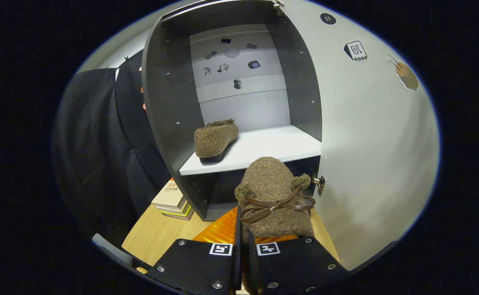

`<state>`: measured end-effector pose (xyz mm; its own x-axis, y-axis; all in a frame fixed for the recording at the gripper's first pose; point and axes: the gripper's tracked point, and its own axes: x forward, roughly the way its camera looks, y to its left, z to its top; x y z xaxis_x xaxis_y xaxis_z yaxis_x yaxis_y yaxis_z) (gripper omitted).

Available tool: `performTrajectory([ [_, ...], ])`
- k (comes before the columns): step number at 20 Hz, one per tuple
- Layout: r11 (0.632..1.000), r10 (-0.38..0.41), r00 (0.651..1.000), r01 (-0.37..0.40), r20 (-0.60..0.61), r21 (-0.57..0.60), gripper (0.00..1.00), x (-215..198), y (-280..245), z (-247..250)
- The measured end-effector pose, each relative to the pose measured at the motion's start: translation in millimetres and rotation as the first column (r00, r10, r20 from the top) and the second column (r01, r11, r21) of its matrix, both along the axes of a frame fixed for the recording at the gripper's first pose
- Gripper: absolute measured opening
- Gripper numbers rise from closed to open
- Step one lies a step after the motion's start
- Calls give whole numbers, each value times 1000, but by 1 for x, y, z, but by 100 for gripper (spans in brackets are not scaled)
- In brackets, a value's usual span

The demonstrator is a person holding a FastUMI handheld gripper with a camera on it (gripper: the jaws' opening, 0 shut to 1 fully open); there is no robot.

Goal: Open the shoe cabinet door, grab the shoes and put them into the shoe cabinet, then close the shoe cabinet door.

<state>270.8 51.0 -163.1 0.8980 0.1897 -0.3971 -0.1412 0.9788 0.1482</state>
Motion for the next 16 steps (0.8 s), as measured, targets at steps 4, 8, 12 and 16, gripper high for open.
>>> performTrajectory([
  [4, 999, -2, 999, 3, 44, -32, 7, 29, -10, 30],
  [8, 998, 17, 997, -12, 73, -64, 7, 62, -10, 53],
  [12, 996, 38, 996, -31, 80, -81, 7, 97, -4, 66],
  [16, 993, 57, 995, -47, 87, -110, 7, 139, 2, 73],
])
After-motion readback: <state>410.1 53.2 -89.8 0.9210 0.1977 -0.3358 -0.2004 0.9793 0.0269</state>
